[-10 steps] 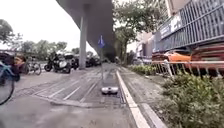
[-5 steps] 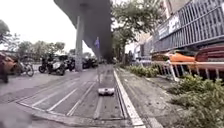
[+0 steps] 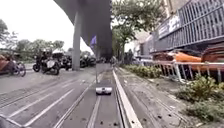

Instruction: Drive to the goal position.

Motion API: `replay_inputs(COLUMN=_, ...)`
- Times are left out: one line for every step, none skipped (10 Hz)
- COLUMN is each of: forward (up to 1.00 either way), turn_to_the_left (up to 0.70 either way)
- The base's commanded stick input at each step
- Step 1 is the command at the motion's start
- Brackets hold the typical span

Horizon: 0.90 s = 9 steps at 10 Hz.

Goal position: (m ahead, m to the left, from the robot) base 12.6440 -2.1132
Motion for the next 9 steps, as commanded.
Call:
replay_inputs(forward=0.69, turn_to_the_left=0.01)
replay_inputs(forward=0.69, turn_to_the_left=0.01)
replay_inputs(forward=0.69, turn_to_the_left=0.01)
replay_inputs(forward=0.69, turn_to_the_left=0.01)
replay_inputs(forward=0.69, turn_to_the_left=0.01)
replay_inputs(forward=0.69, turn_to_the_left=0.01)
replay_inputs(forward=0.69, turn_to_the_left=0.01)
replay_inputs(forward=0.69, turn_to_the_left=0.01)
replay_inputs(forward=0.69, turn_to_the_left=0.01)
